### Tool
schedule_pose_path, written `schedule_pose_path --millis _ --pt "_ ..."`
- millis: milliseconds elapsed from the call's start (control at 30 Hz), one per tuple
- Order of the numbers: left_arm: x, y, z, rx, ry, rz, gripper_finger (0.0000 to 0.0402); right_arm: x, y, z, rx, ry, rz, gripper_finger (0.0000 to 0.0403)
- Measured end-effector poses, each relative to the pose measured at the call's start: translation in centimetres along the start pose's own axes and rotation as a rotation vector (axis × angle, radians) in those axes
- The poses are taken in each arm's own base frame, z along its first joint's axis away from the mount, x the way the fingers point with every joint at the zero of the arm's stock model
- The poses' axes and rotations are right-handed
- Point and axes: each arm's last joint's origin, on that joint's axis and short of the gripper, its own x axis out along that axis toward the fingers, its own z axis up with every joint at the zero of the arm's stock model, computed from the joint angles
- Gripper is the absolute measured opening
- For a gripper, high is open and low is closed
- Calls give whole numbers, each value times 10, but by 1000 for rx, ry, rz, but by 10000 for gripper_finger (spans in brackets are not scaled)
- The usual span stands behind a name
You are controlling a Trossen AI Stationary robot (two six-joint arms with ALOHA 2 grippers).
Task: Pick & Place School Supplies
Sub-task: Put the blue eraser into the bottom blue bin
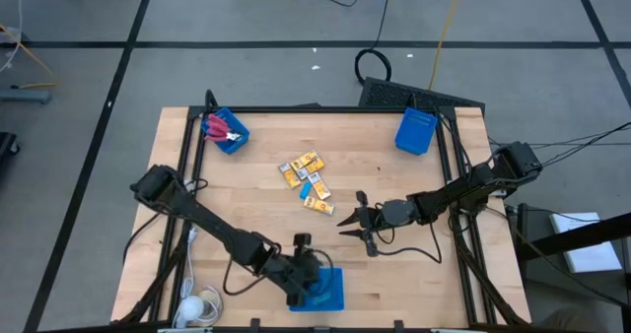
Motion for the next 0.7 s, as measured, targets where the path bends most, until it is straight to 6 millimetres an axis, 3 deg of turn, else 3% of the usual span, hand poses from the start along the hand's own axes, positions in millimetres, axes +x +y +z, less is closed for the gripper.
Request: schedule_pose_path --millis 200,367,567,700 --pt "-21 23 5 -31 17 269 181 0 0 0 0 2 0 91" --pt "-21 52 -5 -74 116 482 167 0 0 0 0 1 0 91" --pt "-7 108 -15 -224 201 535 156 0 0 0 0 0 0 91" --pt "0 154 -26 -421 269 520 154 0 0 0 0 0 0 91"
